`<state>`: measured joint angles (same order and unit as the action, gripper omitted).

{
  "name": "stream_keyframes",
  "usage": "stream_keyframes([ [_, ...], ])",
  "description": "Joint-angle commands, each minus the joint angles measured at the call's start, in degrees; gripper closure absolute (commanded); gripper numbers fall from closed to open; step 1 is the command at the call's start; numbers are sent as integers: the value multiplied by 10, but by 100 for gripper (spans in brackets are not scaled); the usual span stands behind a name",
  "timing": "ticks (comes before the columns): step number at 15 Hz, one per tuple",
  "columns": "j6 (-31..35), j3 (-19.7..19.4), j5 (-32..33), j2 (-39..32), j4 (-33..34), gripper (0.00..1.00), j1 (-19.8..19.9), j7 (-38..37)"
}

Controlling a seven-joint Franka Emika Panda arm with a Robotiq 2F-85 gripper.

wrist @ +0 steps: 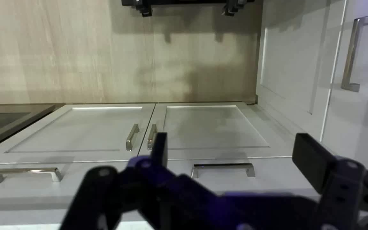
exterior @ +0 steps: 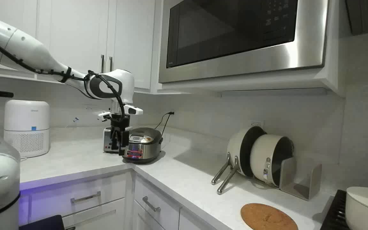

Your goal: Press the button to open the rice cooker.

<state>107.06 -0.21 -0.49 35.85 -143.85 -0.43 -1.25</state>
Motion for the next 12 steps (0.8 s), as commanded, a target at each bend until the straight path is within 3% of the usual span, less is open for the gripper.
stream_keyframes([
  [1, -1, 2, -1, 0, 1, 0, 2, 1],
  [7, 3, 3, -2, -4, 1, 0, 0, 3],
  [12, 61, 27, -33, -49, 0, 0, -37, 3],
])
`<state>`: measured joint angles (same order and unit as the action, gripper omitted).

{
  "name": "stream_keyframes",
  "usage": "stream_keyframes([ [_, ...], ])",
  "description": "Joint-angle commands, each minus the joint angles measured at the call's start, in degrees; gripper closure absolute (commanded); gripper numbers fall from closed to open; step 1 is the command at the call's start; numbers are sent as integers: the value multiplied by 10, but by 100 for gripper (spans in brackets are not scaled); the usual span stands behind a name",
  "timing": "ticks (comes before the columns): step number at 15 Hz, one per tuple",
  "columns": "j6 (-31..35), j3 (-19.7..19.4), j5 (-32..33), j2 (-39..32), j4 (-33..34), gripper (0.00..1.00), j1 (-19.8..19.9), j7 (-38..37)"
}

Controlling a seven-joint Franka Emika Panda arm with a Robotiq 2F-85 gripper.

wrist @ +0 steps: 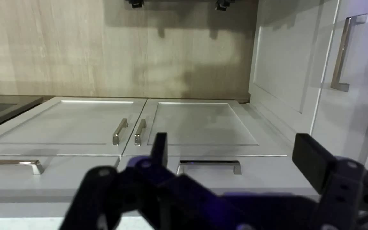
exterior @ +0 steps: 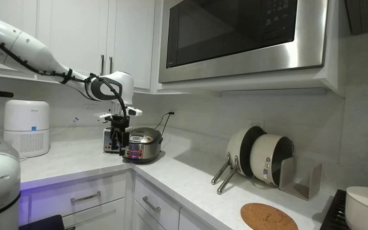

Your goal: Press the button to open the rice cooker.

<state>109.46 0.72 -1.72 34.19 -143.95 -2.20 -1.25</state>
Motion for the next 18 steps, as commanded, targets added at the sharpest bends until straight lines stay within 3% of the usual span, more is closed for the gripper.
stream_keyframes([
  [1, 51, 20, -27, -42, -1, 0, -28, 10],
  [8, 183, 49, -62, -122, 6, 0, -75, 14],
  [9, 190, 51, -65, -127, 9, 25, -80, 17],
  [10, 196, 52, -68, -128, 11, 26, -84, 20],
  [18, 195, 66, -65, -114, 45, 88, -104, 18],
])
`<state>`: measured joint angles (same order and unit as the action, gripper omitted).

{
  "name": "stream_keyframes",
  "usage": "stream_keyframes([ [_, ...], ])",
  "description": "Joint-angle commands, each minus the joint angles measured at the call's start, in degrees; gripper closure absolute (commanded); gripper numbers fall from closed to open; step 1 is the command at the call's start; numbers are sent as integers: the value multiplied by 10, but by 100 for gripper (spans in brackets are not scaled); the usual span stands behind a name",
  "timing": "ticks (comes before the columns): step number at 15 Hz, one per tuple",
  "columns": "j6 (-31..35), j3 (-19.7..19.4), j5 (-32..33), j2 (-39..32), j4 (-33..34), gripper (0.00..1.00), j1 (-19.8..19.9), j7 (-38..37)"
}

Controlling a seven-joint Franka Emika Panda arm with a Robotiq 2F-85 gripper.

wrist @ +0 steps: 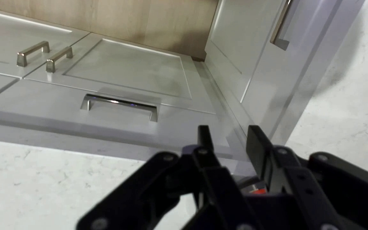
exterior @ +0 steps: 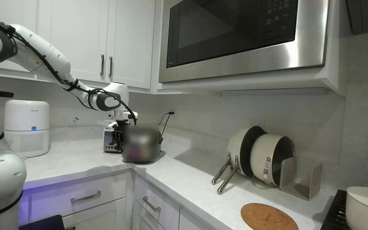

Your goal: Press the button to open the rice cooker.

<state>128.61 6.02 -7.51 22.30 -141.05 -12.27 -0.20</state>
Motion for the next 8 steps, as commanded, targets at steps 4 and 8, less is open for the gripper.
stream_keyframes([
  [4, 26, 32, -10, 0, 39, 100, -15, 3],
  [8, 60, 59, -3, -23, 71, 100, -25, -10],
])
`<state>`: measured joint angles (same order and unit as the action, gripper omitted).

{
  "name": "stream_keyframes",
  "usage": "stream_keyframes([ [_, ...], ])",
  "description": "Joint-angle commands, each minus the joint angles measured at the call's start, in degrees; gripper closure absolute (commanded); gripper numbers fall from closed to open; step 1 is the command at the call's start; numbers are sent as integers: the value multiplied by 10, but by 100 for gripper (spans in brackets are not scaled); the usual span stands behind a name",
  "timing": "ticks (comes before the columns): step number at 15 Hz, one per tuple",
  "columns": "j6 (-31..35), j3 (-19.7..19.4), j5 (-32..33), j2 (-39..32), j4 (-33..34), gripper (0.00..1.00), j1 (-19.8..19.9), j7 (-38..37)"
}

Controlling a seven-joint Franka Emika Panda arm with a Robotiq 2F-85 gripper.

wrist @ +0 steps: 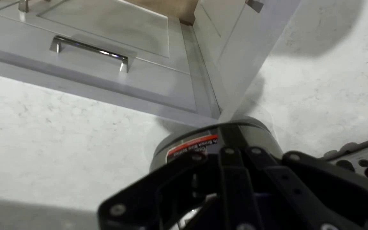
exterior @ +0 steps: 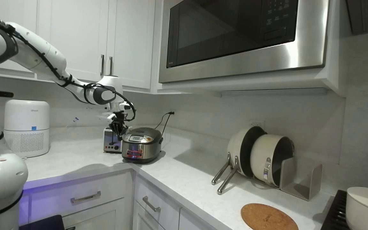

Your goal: Press the button to open the rice cooker.

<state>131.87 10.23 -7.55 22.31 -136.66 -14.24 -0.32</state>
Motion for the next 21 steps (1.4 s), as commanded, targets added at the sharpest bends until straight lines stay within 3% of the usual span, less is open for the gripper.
stream_keyframes([
  [1, 48, 25, 0, -32, 33, 100, -6, -11],
  [10, 189, 60, 70, -129, 93, 100, 8, -58],
  [16, 215, 57, 124, -145, 119, 100, 20, -104],
  [21, 216, 54, 121, -152, 131, 100, 20, -105],
])
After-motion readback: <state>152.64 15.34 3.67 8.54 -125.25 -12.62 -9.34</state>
